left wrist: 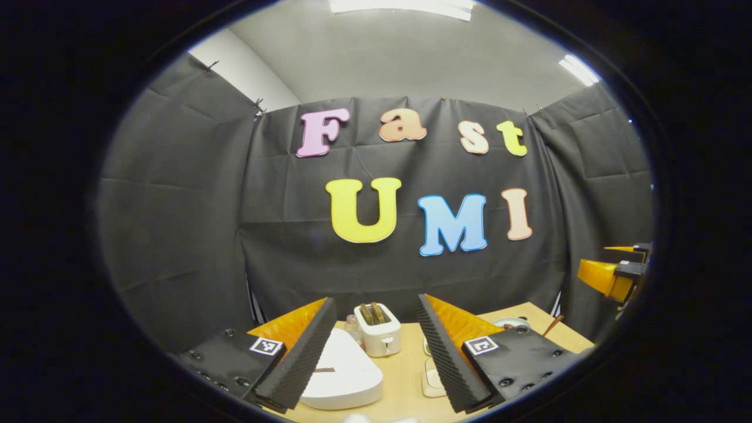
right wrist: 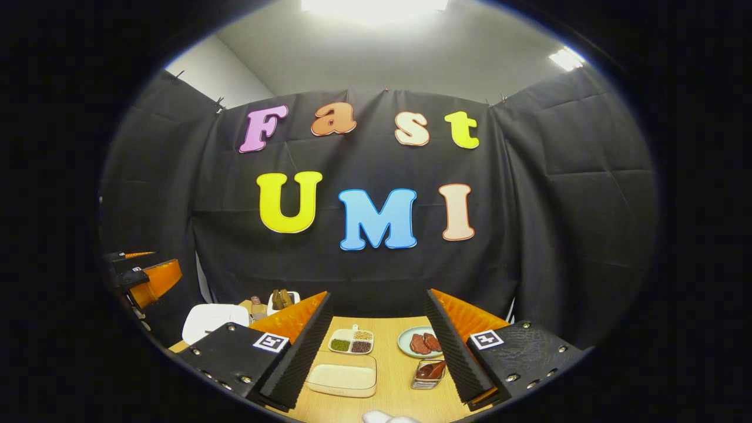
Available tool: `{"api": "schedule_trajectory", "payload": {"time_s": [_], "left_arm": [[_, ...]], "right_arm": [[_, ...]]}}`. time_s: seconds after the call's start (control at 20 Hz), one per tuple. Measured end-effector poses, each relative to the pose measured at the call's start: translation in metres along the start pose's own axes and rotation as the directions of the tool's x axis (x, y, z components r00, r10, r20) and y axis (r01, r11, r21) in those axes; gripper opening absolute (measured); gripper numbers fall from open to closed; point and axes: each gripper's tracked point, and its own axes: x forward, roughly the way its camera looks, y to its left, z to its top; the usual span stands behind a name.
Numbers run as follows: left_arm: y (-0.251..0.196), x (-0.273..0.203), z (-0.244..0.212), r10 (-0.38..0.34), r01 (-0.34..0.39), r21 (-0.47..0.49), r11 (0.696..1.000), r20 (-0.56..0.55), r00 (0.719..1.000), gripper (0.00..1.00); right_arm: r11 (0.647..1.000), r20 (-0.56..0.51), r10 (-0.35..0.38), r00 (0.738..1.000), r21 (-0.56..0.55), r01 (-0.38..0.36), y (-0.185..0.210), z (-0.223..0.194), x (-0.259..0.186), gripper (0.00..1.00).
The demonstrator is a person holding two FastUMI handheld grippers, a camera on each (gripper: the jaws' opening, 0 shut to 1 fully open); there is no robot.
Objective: Close the left gripper, press the button to open the rice cooker; take a wooden spoon from the chopstick holder with the right hand, scoop a spoonful of rice and pour it into the rice cooker, then put the wooden spoon back into the chopstick holder.
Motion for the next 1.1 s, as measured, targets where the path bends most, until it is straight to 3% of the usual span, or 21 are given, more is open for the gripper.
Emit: {"api": "schedule_trajectory", "payload": {"time_s": [0.1,0.15,0.3,0.45,0.65,0.95,1.1], "left_arm": [[-0.003,0.002,-0.002,-0.019,0.019,0.014,1.0,-0.006,1.0,0.94],[-0.008,-0.001,-0.001,-0.032,0.031,0.023,0.999,0.001,1.0,0.73],[0.007,0.005,-0.016,0.02,-0.019,0.037,0.999,-0.028,0.999,0.09],[0.004,0.014,-0.028,-0.006,0.004,-0.041,0.999,-0.06,0.998,0.09],[0.044,0.04,-0.063,0.115,-0.119,-0.025,0.993,-0.111,0.987,0.1],[0.092,0.083,-0.173,0.23,-0.249,-0.03,0.968,-0.291,0.929,0.08],[0.105,0.102,-0.212,0.245,-0.279,-0.042,0.959,-0.365,0.898,0.08]], "right_arm": [[1.0,0.002,-0.005,1.0,-0.003,0.005,-0.002,0.0,0.0,0.96],[1.0,0.002,-0.006,1.0,-0.004,0.006,-0.002,0.0,0.0,0.96],[1.0,-0.005,-0.005,1.0,-0.009,0.005,-0.001,-0.003,0.001,0.96],[1.0,-0.018,-0.01,1.0,-0.022,0.01,-0.004,-0.008,0.001,0.96],[0.999,-0.053,-0.025,0.998,-0.046,0.022,-0.01,-0.017,0.003,0.96],[0.992,-0.094,-0.09,0.991,-0.094,0.081,-0.036,-0.024,0.005,0.96],[0.986,-0.126,-0.121,0.985,-0.129,0.105,-0.048,-0.033,0.004,0.96]]}}
